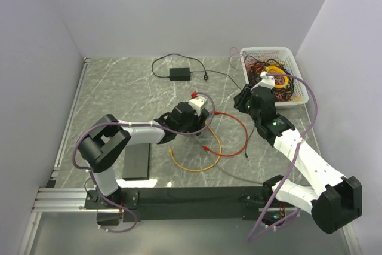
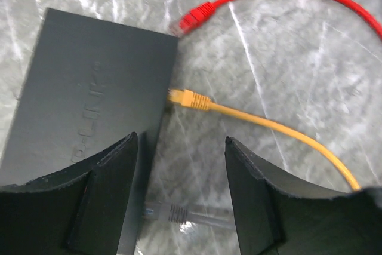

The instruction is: Insert the plug into the switch port

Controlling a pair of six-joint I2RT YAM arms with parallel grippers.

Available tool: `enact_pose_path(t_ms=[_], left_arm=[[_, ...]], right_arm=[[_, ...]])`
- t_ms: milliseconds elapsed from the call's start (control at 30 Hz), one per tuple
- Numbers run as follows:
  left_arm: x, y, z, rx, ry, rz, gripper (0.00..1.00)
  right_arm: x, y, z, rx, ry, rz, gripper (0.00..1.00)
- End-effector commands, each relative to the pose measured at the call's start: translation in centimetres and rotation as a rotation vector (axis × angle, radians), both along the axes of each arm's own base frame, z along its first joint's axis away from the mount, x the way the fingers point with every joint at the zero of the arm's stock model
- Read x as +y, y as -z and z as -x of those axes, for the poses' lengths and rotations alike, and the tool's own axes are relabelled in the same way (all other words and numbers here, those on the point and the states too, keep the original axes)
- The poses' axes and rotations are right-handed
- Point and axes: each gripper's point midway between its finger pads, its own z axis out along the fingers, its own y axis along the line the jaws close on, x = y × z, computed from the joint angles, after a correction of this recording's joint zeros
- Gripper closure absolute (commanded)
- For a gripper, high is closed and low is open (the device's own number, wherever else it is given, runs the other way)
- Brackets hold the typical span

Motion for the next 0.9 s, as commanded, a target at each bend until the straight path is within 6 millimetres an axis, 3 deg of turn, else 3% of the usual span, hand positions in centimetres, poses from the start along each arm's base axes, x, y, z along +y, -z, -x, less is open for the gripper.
enact_pose_path(t_ms=[0, 167, 600, 867], left_arm=[[-0.2, -1.3, -1.9, -0.098, -0.066, -0.059, 0.34], [0.2, -1.0, -2.6, -0.151, -0.107, -0.141, 0.32], [1.7, 3.3, -4.9, -0.14, -0.229, -0.365, 0.35], [4.6, 6.7, -6.0, -0.121, -0.348, -0.534, 0.39]], right_arm=[[0.3, -1.0, -0.3, -0.037, -0.018, -0.037, 0.62], [0.6, -0.8, -0.4, -0.035, -0.034, -0.046, 0.63], [0.8, -0.1, -0.5, -0.02, -0.06, -0.063, 0.65], [0.6, 0.2, -0.3, -0.013, -0.06, -0.063, 0.67]])
